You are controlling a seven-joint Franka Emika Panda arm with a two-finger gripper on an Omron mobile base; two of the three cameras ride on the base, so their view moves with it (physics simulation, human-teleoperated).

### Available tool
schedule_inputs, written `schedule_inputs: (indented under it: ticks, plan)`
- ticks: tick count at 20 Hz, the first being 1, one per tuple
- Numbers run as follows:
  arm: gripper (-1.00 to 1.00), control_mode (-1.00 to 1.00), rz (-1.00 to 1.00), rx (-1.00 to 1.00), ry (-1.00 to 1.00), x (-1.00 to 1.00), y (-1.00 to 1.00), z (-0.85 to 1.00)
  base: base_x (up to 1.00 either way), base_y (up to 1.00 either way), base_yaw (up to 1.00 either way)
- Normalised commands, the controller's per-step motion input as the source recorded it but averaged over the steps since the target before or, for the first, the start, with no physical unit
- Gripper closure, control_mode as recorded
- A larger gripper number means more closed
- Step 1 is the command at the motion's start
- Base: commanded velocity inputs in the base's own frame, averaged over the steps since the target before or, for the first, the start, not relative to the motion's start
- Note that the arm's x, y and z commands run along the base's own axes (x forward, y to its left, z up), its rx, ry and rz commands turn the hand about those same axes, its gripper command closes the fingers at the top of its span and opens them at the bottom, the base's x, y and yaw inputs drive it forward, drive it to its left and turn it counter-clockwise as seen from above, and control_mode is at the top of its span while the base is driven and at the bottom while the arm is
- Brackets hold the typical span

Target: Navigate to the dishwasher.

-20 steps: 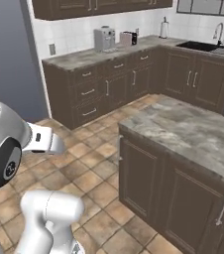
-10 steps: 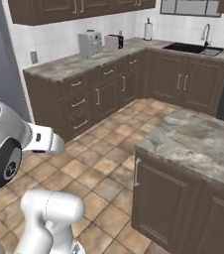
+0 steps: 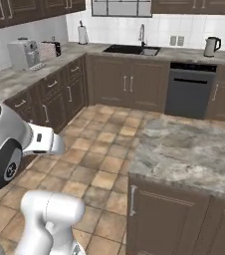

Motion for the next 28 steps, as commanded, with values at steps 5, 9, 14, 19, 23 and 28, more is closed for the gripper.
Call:
schedule_inputs:
  ticks: [5,9,14,19,23,28]
  plan:
    - [-1.0,1.0,0.0,0.0,0.0,0.0,0.0,0.0,1.0,0.81,-0.67]
    - [-1.0,1.0,0.0,0.0,0.0,0.0,0.0,0.0,0.85,0.82,-0.7]
    - [-1.0,1.0,0.0,0.0,0.0,0.0,0.0,0.0,0.74,0.84,-0.67]
    - [-1.0,1.0,0.0,0.0,0.0,0.0,0.0,0.0,0.84,0.83,-0.64]
    - [-1.0,1.0,0.0,0.0,0.0,0.0,0.0,0.0,0.87,0.95,-0.54]
    - [-1.0,1.0,0.0,0.0,0.0,0.0,0.0,0.0,0.42,1.0,-0.19]
